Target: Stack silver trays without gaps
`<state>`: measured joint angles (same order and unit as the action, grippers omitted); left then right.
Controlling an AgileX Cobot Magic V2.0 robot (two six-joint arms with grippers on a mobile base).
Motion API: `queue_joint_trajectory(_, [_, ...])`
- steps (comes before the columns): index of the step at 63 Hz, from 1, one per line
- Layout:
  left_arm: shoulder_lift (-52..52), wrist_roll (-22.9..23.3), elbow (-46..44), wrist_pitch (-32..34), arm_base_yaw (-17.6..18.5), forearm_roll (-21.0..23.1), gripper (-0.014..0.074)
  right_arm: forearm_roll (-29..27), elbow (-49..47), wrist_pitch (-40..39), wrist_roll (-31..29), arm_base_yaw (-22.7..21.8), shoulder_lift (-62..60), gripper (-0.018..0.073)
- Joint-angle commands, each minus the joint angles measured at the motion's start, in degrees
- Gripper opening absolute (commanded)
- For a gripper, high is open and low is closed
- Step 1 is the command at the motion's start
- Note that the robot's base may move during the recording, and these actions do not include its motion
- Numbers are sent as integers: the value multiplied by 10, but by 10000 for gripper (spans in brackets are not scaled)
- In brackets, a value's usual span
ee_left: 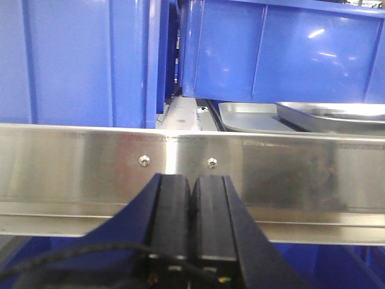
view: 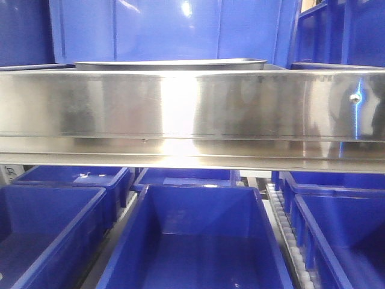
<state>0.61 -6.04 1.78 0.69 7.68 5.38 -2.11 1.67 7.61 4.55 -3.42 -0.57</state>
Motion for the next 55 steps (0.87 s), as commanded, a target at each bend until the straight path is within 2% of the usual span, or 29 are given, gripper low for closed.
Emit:
queue_joint_trajectory(1, [7, -3, -3, 45, 0, 4, -48, 9, 0, -53, -6, -4, -11, 57])
queue_joint_trajectory(55, [7, -3, -3, 45, 0, 4, -48, 9, 0, -51, -6, -4, -11, 57])
